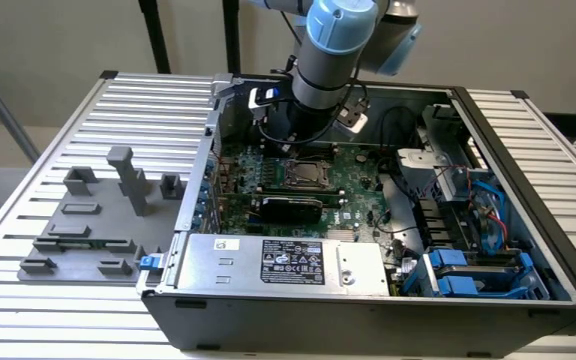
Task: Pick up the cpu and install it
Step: 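Install the first cpu locking lever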
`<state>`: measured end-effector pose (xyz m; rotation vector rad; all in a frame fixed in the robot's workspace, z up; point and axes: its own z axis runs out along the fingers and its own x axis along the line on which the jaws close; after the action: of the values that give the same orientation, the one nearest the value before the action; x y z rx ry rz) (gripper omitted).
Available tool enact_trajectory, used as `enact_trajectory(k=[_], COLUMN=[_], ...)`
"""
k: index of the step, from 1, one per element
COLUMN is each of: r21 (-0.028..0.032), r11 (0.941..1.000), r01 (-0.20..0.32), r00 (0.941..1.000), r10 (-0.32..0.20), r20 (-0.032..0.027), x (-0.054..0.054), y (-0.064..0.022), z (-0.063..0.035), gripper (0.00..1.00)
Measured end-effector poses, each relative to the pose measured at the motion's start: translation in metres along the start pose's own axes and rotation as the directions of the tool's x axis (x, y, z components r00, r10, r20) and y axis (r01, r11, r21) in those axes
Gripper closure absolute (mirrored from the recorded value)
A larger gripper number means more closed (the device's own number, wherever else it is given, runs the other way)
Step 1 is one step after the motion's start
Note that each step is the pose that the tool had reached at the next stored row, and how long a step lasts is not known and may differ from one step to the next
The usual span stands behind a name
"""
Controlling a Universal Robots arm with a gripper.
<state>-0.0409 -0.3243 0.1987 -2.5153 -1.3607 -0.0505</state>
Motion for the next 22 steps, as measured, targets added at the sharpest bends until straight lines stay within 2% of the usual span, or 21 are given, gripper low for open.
enact_trajectory(k=[4, 22], r21=[-0.0030, -0.0099], r11=[1.0000, 0.9999], r01=[-0.003, -0.013], r00=[1.0000, 0.9999], r10=[0.003, 0.014], r20=[0.0033, 0.0086], x=[0.004, 0.014], y=[0.0051, 0.0109], z=[-0.0003, 0.0000], gripper=[0.89, 0.89])
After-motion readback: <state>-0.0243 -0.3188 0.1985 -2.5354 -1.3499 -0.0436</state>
